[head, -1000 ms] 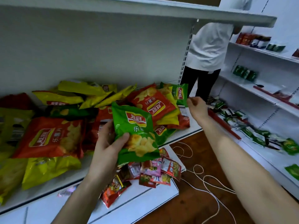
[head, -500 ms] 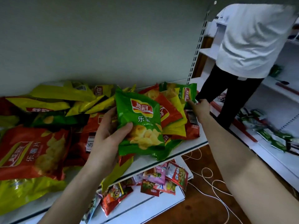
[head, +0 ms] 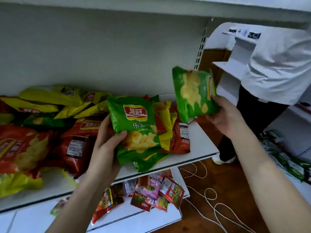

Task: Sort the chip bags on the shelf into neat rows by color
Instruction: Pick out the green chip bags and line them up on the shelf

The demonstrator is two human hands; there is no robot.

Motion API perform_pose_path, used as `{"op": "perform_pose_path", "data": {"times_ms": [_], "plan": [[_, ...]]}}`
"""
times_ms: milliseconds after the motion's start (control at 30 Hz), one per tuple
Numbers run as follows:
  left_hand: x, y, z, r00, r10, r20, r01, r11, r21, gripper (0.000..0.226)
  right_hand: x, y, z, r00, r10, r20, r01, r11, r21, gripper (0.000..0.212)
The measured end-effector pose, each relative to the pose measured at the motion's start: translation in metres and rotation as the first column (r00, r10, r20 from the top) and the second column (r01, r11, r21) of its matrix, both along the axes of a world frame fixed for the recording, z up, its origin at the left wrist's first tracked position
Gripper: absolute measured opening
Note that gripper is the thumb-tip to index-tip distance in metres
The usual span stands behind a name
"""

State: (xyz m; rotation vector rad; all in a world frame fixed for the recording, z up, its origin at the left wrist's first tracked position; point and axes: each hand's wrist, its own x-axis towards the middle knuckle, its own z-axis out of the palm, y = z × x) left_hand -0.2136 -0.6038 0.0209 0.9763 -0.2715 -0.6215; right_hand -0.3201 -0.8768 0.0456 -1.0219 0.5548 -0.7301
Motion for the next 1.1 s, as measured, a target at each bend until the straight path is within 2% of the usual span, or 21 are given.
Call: {"op": "perform_pose_path", "data": {"times_ms": [67,100,167,233,300,367,467,533,600,633,700,733,800,867,933,1000,1100], "plan": [[-0.012,-0.002,-0.004,0.998,0.05,-0.045,-0.05,0.999,-0.008,0.047,-0.006,0.029,0.004,0.984,0.153,-0.094,-0.166,0.976,-0.139,0.018],[-0.02,-0.003,-0.006,0.996,0.062,-0.07,-0.062,0.998,-0.008,0.044,-0.006,0.046,0.004,0.972,0.16,-0.17,-0.202,0.943,-0.265,0.02],[-0.037,0.0,-0.01,0.993,0.034,-0.114,-0.033,0.999,0.01,0.043,-0.004,0.077,-0.006,0.948,0.093,-0.305,-0.264,0.767,-0.585,0.02],[-0.053,0.007,-0.01,0.991,0.0,-0.136,0.006,0.999,0.043,0.071,-0.002,0.101,-0.021,0.933,0.09,-0.349,-0.339,0.549,-0.764,0.015],[-0.06,0.016,-0.013,0.991,0.035,-0.128,-0.028,0.998,0.052,0.104,0.002,0.11,-0.031,0.923,0.133,-0.36,-0.38,0.451,-0.807,0.018],[-0.063,0.023,-0.014,0.99,0.063,-0.126,-0.058,0.997,0.04,0.119,0.007,0.109,-0.029,0.904,0.191,-0.382,-0.427,0.42,-0.801,0.021],[-0.065,0.026,-0.008,0.99,0.035,-0.133,-0.031,0.999,0.027,0.116,0.02,0.108,-0.02,0.876,0.259,-0.407,-0.479,0.36,-0.801,0.022],[-0.063,0.026,-0.001,0.994,0.048,-0.1,-0.04,0.996,0.082,0.098,0.029,0.11,-0.016,0.878,0.292,-0.38,-0.465,0.326,-0.823,0.02],[-0.057,0.024,0.004,0.993,0.101,-0.059,-0.093,0.986,0.136,0.077,0.039,0.107,-0.007,0.859,0.334,-0.387,-0.491,0.33,-0.806,0.017],[-0.054,0.024,0.006,0.989,0.135,-0.057,-0.126,0.982,0.142,0.077,0.044,0.101,0.0,0.847,0.356,-0.394,-0.512,0.354,-0.783,0.015],[-0.046,0.024,0.008,0.978,0.202,-0.056,-0.195,0.974,0.112,0.062,0.065,0.08,0.014,0.879,0.321,-0.353,-0.473,0.484,-0.736,0.009],[-0.043,0.025,0.009,0.973,0.225,-0.054,-0.219,0.97,0.102,0.055,0.08,0.065,0.018,0.921,0.217,-0.322,-0.388,0.541,-0.746,0.01],[-0.037,0.027,0.012,0.964,0.262,-0.048,-0.256,0.961,0.099,0.05,0.112,0.031,0.02,0.931,-0.041,-0.363,-0.286,0.536,-0.795,0.026],[-0.03,0.03,0.013,0.959,0.28,-0.038,-0.275,0.956,0.103,0.051,0.139,0.002,0.013,0.816,-0.168,-0.553,-0.406,0.514,-0.756,0.042],[-0.024,0.034,0.015,0.961,0.273,-0.037,-0.266,0.956,0.119,0.057,0.159,-0.015,-0.001,0.648,-0.154,-0.746,-0.579,0.536,-0.614,0.046],[-0.019,0.035,0.015,0.966,0.259,-0.018,-0.254,0.955,0.154,0.075,0.171,-0.019,-0.011,0.543,-0.07,-0.837,-0.666,0.57,-0.48,0.039],[-0.012,0.035,0.013,0.971,0.239,-0.007,-0.235,0.959,0.157,0.074,0.182,-0.02,-0.022,0.458,-0.059,-0.887,-0.714,0.569,-0.407,0.032]]}}
